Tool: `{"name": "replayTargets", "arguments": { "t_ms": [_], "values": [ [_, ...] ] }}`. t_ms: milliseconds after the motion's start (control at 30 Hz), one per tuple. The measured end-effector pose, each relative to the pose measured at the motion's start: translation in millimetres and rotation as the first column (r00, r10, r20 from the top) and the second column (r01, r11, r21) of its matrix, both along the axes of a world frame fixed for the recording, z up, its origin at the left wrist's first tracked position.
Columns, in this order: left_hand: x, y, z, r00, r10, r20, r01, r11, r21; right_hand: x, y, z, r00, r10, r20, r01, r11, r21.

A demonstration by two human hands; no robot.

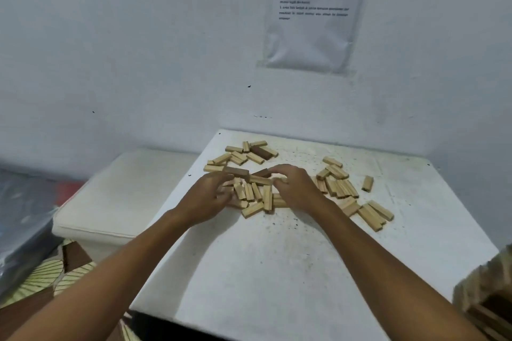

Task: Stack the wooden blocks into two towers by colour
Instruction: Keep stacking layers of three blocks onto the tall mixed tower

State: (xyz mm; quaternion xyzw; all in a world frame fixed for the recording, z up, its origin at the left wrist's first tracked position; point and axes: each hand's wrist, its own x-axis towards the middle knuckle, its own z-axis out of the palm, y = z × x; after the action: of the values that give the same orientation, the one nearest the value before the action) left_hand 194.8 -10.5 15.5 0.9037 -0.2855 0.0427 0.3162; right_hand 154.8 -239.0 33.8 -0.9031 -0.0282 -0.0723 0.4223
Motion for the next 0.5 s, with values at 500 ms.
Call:
{"name": "replayTargets", "arguments": {
  "t_ms": [500],
  "values": [
    [91,-32,-27,0.992,0.011,0.122,-0.036,0.980,0.198,99,-34,-35,0.996,0.072,0.060,-0.030,0.849,-0.527]
  ]
}}
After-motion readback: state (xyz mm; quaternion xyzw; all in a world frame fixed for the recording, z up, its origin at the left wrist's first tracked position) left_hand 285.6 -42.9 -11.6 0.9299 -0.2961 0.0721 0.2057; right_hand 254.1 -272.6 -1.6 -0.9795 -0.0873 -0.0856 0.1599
